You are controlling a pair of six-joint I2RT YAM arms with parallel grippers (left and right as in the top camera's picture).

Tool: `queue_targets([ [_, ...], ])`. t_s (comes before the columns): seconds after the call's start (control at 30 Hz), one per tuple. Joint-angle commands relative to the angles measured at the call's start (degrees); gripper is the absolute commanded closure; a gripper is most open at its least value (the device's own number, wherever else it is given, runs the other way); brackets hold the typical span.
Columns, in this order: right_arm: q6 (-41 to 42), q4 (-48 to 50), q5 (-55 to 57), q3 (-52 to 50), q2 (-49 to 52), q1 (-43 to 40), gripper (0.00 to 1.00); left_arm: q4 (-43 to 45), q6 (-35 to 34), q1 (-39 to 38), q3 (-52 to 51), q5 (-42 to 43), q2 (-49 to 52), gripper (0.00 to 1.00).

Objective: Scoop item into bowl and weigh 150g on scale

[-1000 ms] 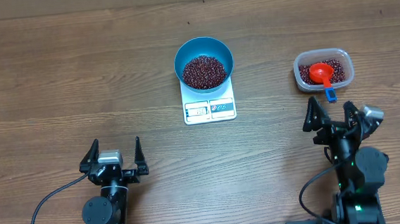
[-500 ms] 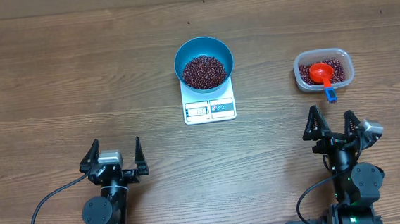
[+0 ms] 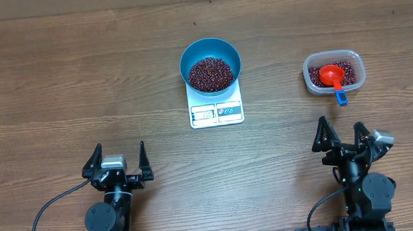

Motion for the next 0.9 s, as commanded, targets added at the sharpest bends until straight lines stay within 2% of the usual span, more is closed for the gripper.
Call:
queue_targets([
  [0.0,-0.02,0.13,0.76,-0.61,-2.23,-0.22,0.00,0.07,0.94,0.42,-0.22,0.26,-0.35,0.01],
  [0.33,-0.87,0.11,0.70,-0.61,-3.76,-0.22,0.00,0.07,0.92,0.42,-0.20,0.26,-0.35,0.00],
  [0.87,-12.72,0.09,0.57,-0.61,-3.76,-0.15,0.00,0.07,0.94,0.42,-0.22,0.26,-0.35,0.00],
])
